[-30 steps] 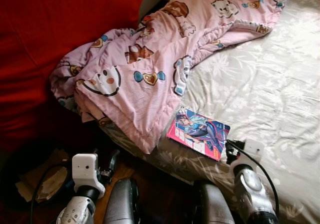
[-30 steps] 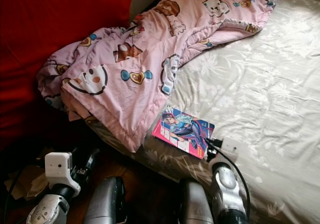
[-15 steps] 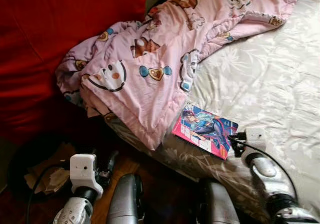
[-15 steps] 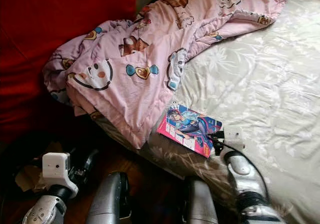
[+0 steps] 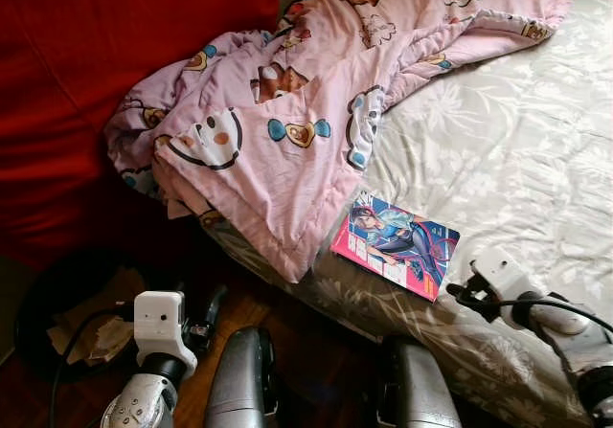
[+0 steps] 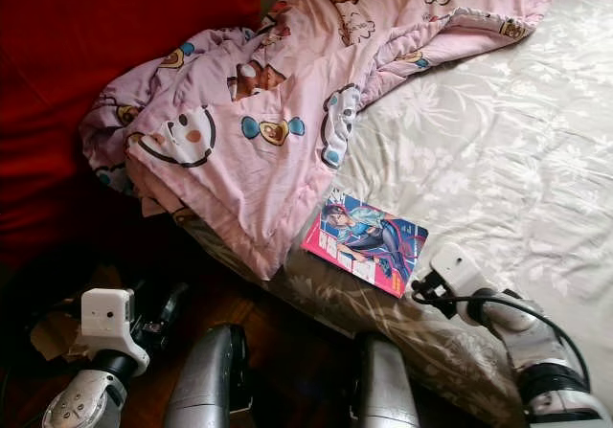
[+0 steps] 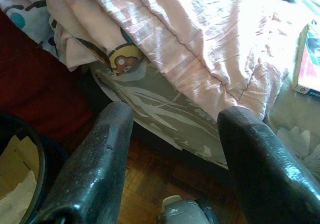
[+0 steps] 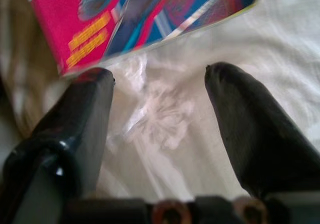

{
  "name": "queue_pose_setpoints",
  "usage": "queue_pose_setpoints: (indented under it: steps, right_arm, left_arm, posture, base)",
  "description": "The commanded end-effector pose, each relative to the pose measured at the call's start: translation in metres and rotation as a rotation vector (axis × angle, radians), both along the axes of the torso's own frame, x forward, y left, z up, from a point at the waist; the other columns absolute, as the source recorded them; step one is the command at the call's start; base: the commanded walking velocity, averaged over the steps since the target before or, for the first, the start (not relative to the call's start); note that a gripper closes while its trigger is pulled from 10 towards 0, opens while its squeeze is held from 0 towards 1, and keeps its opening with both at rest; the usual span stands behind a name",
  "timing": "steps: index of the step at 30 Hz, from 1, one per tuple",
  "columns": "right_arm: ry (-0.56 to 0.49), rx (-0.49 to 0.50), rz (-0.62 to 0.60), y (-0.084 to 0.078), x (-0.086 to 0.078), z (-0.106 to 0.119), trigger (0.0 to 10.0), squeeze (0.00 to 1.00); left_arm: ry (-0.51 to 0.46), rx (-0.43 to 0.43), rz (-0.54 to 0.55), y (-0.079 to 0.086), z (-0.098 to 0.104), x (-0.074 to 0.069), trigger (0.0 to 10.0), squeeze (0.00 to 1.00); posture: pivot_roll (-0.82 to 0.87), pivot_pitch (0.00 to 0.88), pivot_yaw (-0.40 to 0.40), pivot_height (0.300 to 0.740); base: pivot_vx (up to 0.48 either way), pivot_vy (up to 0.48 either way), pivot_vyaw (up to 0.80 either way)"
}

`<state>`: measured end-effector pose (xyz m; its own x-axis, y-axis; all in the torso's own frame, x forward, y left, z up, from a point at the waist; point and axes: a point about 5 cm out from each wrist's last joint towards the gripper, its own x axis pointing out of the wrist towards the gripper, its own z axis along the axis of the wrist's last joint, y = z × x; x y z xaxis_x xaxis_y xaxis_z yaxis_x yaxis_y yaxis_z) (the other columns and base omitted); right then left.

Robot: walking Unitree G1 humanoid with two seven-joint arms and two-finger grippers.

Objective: Clean up the room

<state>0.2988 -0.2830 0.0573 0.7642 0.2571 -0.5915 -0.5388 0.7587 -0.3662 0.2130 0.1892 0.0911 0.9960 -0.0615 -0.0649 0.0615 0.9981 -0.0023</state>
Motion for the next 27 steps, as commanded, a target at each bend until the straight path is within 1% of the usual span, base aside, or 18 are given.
queue_pose_setpoints:
  steps: [1, 5, 8, 10, 16, 20, 23, 24, 25, 26, 27]
  right_arm:
    - [0.083, -0.043, 0.022, -0.003, -0.011, -0.014, 10.0, 0.00]
    - [0.087, -0.025, 0.017, -0.001, -0.010, -0.014, 10.0, 0.00]
    - [0.110, -0.023, 0.036, 0.002, -0.012, -0.017, 10.0, 0.00]
    - [0.133, -0.052, 0.061, 0.006, -0.014, -0.023, 10.0, 0.00]
    - [0.117, -0.063, 0.033, 0.011, -0.012, -0.027, 10.0, 0.00]
    - [0.134, -0.128, 0.006, 0.008, -0.015, -0.032, 10.0, 0.00]
    - [0.108, -0.128, -0.029, 0.010, -0.012, -0.032, 10.0, 0.00]
    - [0.100, -0.127, -0.034, 0.011, -0.011, -0.032, 6.2, 0.00]
    - [0.095, -0.126, -0.036, 0.011, -0.011, -0.032, 6.2, 0.00]
    - [0.086, -0.123, -0.042, 0.013, -0.009, -0.031, 0.0, 0.00]
    - [0.082, -0.123, -0.044, 0.013, -0.009, -0.031, 0.0, 0.00]
  left_arm:
    - [0.027, 0.010, 0.004, 0.004, -0.002, -0.006, 10.0, 0.00]
    - [0.032, 0.013, 0.004, 0.005, -0.003, -0.007, 10.0, 0.00]
    - [0.033, 0.014, 0.005, 0.005, -0.003, -0.007, 10.0, 0.00]
    - [0.035, 0.016, 0.004, 0.005, -0.003, -0.008, 10.0, 0.00]
    - [0.036, 0.017, 0.002, 0.006, -0.003, -0.008, 10.0, 0.00]
    - [0.038, 0.017, 0.002, 0.006, -0.003, -0.009, 10.0, 0.00]
    - [0.043, 0.019, 0.002, 0.006, -0.004, -0.010, 10.0, 0.00]
    - [0.044, 0.019, 0.002, 0.006, -0.004, -0.010, 10.0, 0.00]
    - [0.044, 0.019, 0.001, 0.006, -0.004, -0.010, 10.0, 0.00]
    - [0.044, 0.019, 0.001, 0.006, -0.003, -0.010, 10.0, 0.00]
    - [0.044, 0.020, 0.000, 0.006, -0.003, -0.010, 10.0, 0.00]
  posture:
    - [0.11, 0.323, 0.034, 0.602]
    - [0.12, 0.325, 0.036, 0.602]
    - [0.12, 0.326, 0.038, 0.602]
    - [0.13, 0.326, 0.038, 0.602]
    - [0.13, 0.326, 0.041, 0.602]
    - [0.14, 0.327, 0.043, 0.602]
    - [0.13, 0.328, 0.044, 0.602]
    - [0.14, 0.327, 0.045, 0.602]
    - [0.14, 0.327, 0.045, 0.602]
    - [0.14, 0.326, 0.046, 0.602]
    - [0.14, 0.325, 0.046, 0.602]
  base:
    - [0.000, 0.000, 0.00]
    - [0.000, 0.000, 0.00]
    - [0.000, 0.000, 0.00]
    - [0.000, 0.000, 0.00]
    - [0.000, 0.000, 0.00]
    - [0.000, 0.000, 0.00]
    - [0.000, 0.000, 0.00]
    - [0.000, 0.000, 0.00]
    - [0.000, 0.000, 0.00]
    - [0.000, 0.000, 0.00]
    - [0.000, 0.000, 0.00]
